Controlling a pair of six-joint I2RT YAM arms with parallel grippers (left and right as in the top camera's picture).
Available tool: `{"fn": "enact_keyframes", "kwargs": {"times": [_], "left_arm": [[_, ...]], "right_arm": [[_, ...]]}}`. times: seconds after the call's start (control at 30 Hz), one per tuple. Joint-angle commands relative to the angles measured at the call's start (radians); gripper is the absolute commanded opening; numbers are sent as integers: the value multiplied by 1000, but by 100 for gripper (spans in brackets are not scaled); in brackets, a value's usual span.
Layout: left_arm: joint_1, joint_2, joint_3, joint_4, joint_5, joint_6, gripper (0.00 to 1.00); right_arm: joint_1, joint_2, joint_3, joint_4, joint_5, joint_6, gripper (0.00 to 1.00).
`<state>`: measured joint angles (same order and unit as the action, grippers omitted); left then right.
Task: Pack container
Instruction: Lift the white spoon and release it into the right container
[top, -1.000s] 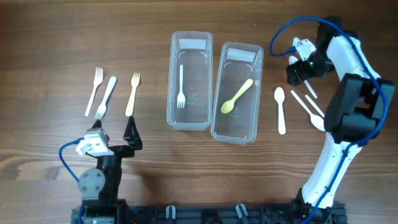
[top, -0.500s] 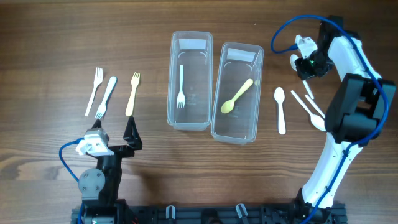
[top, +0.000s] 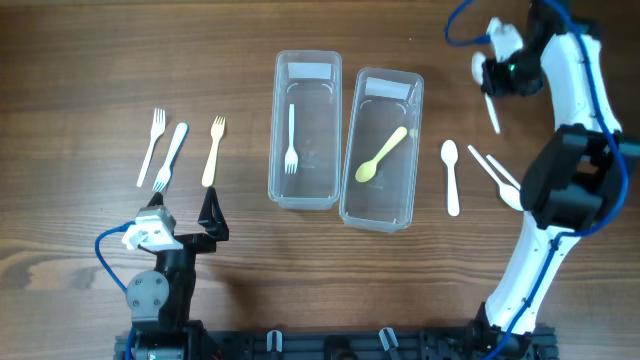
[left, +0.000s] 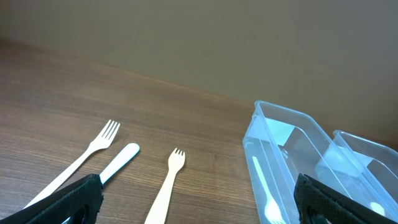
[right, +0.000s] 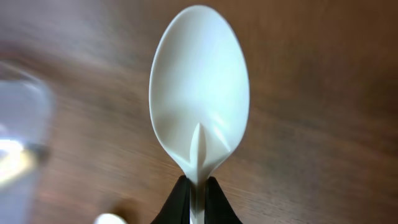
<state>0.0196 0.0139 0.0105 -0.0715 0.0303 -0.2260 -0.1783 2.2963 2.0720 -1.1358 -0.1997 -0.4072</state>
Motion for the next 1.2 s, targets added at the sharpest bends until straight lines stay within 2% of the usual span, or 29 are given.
{"fn": "enact_keyframes", "kwargs": {"times": [0.0, 0.13, 0.37, 0.53, 0.6, 0.73, 0.8, 0.83, 0.9, 0.93, 1.1, 1.17], "left_arm": [[-1, -7, -5, -5, -2, 9, 100], [-1, -7, -5, -5, -2, 9, 100], [-1, -7, -5, -5, -2, 9, 100], [-1, -7, -5, -5, -2, 9, 100], [-1, -7, -5, -5, -2, 9, 100], [-1, -7, -5, -5, -2, 9, 100], [-1, -7, -5, -5, -2, 9, 100], [-1, -7, -5, -5, -2, 9, 100], [-1, -7, -5, -5, -2, 9, 100], [-1, -7, -5, -5, -2, 9, 100], [-1, -7, -5, -5, -2, 9, 100], [-1, -7, -5, -5, -2, 9, 100]], "right_arm": [[42, -92, 84, -42, -106, 155, 4], [93, -163, 84, -103, -171, 287, 4], [222, -213, 84, -246, -176, 569, 4], [301, -213, 79, -298, -175, 601, 5], [322, -213, 79, -297, -172, 626, 14], [339, -213, 79, -296, -162, 648, 47], [338, -212, 79, -283, -152, 647, 66], [338, -212, 79, -275, -136, 647, 82], [338, -212, 79, -262, -92, 646, 96], [336, -212, 79, -255, -63, 646, 100], [276, -212, 79, -234, 98, 634, 100], [195, -212, 79, -248, 114, 513, 100]]}}
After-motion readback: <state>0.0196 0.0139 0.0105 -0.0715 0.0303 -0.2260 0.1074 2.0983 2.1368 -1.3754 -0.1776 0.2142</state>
